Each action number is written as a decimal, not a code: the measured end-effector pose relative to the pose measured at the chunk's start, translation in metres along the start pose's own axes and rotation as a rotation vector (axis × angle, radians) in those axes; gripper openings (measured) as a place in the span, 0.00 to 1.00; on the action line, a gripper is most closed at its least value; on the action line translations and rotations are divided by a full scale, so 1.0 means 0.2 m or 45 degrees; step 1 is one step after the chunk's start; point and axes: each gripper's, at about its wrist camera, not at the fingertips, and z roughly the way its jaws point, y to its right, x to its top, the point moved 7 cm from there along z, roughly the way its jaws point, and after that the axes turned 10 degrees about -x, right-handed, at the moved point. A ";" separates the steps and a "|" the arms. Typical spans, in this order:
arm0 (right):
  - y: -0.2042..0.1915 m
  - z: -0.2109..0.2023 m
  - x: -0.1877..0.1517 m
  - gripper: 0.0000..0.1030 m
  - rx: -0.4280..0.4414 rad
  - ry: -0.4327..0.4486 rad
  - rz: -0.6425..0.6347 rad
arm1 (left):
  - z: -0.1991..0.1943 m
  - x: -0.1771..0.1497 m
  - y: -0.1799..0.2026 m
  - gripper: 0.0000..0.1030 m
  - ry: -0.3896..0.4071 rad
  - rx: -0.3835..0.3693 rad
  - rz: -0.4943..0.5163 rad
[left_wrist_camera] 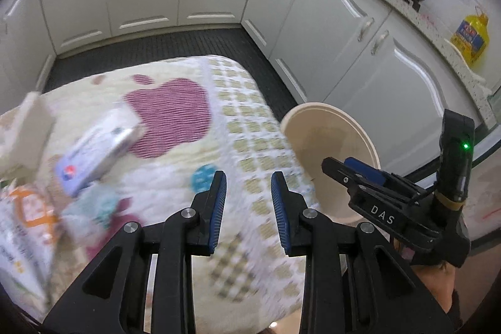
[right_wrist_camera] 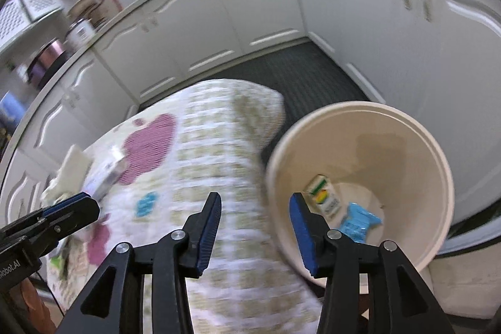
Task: Collect trash
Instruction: 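Grasp the orange-patterned snack wrapper with the left tool while the right tool grasps the clear plastic wrapper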
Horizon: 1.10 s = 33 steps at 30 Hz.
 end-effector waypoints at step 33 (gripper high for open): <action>-1.15 0.33 -0.19 0.52 0.403 -0.360 -0.163 | -0.53 -0.25 -0.98 0.40 -0.036 0.234 -0.258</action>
